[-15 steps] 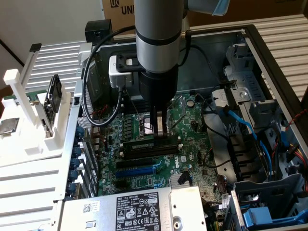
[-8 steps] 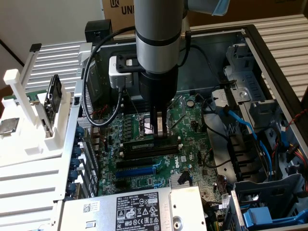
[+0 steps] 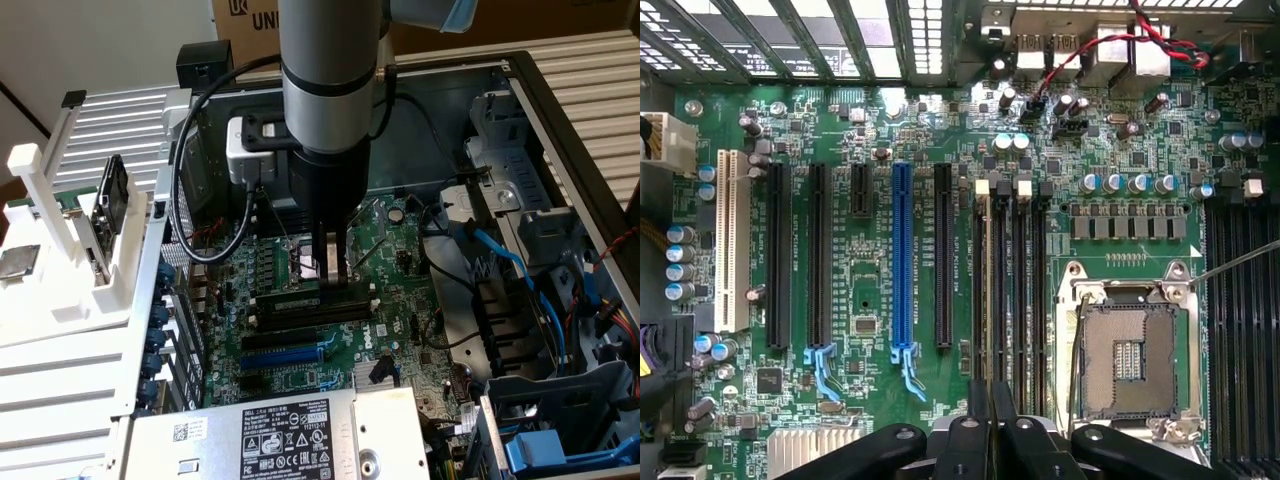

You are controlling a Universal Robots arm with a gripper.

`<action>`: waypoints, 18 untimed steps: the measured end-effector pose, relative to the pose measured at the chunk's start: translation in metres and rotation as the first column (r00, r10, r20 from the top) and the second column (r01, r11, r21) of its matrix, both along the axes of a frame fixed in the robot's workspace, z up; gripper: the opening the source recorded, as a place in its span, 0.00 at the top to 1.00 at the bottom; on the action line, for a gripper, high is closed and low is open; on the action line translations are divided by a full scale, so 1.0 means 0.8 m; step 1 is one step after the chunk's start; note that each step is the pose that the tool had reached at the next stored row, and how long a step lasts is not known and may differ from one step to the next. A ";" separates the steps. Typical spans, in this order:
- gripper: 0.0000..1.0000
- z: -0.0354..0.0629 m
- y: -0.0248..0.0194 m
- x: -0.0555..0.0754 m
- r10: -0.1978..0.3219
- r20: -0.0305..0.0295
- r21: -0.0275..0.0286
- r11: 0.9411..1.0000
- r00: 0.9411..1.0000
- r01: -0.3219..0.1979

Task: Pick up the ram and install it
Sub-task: 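Insert the ram into the slot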

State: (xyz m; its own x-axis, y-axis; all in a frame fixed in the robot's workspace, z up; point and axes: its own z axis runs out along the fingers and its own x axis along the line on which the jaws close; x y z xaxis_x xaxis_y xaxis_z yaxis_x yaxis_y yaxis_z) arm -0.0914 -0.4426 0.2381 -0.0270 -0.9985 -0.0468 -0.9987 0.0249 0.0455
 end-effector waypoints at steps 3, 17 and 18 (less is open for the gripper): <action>0.88 0.000 -0.0002 0.002 0.001 -0.005 0.000 1.000 1.000 -0.001; 0.88 -0.002 -0.0006 0.002 0.003 -0.005 0.000 1.000 1.000 -0.003; 0.88 -0.002 -0.0006 0.002 0.004 -0.005 0.000 1.000 1.000 -0.004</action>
